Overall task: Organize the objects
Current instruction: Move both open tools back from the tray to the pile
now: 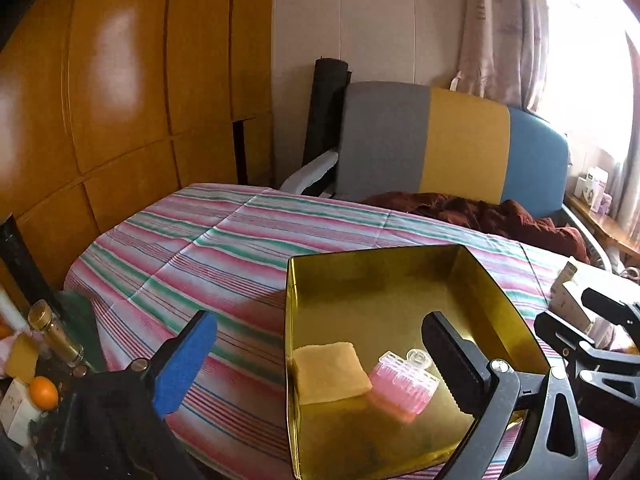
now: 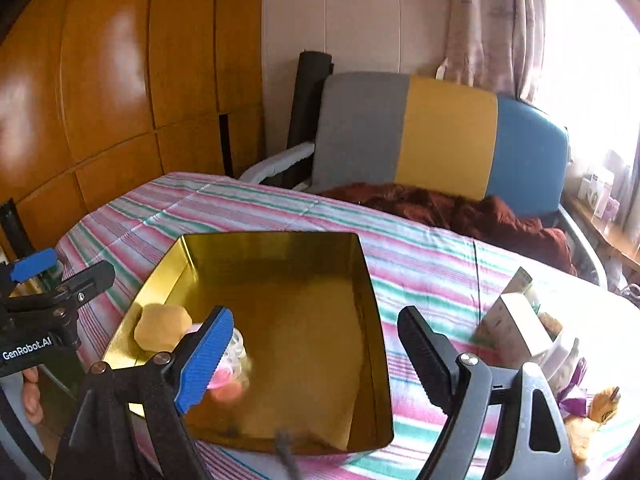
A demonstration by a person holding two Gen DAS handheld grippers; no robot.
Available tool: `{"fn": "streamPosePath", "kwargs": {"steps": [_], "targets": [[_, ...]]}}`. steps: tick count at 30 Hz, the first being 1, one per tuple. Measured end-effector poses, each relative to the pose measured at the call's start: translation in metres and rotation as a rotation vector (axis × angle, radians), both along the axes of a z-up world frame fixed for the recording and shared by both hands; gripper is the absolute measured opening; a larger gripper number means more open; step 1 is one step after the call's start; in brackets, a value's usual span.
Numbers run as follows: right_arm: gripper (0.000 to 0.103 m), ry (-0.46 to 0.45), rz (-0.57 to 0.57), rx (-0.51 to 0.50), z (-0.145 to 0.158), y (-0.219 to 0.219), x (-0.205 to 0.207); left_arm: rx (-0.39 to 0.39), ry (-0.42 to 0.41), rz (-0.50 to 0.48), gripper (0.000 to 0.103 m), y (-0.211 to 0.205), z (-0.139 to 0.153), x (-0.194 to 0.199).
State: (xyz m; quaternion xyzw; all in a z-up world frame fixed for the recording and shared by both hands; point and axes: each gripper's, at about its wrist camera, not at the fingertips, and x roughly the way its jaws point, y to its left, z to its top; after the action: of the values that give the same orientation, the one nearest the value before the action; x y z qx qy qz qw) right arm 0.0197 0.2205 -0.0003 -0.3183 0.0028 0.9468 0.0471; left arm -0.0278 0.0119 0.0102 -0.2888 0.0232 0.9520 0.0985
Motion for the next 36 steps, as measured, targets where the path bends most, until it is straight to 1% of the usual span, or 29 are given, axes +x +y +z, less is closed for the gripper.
{"fn": "streamPosePath", "kwargs": {"steps": [2,4,9,11,15,19,24,36], "targets": [[0.086,-0.011,0.003,-0.001,-0.003,0.002,0.001,-0.026,0.009,0.009,0.103,0.004,-0.001,0.003],[0.086,-0.018,0.013,-0.010,-0.004,0.002,0.009,-0.034,0.013,0.001,0.103,0.007,-0.002,0.006],[0.086,-0.059,0.042,-0.116,-0.011,0.013,0.017,-0.045,-0.005,-0.039,0.103,0.018,-0.005,0.010],[0.086,-0.059,0.036,-0.131,-0.012,0.018,0.021,-0.067,-0.002,-0.054,0.103,0.025,-0.006,0.013],[0.086,-0.057,0.015,-0.129,-0.014,0.026,0.028,-0.103,-0.006,-0.081,0.103,0.039,-0.009,0.017],[0.086,-0.060,-0.014,-0.122,-0.017,0.034,0.033,-0.104,-0.045,-0.114,0.103,0.047,-0.014,0.020],[0.086,-0.064,-0.041,-0.125,-0.019,0.044,0.041,-0.121,-0.065,-0.153,0.103,0.058,-0.020,0.024],[0.088,-0.053,-0.113,-0.165,-0.020,0.075,0.054,-0.161,-0.066,-0.257,0.103,0.083,-0.024,0.036]]}}
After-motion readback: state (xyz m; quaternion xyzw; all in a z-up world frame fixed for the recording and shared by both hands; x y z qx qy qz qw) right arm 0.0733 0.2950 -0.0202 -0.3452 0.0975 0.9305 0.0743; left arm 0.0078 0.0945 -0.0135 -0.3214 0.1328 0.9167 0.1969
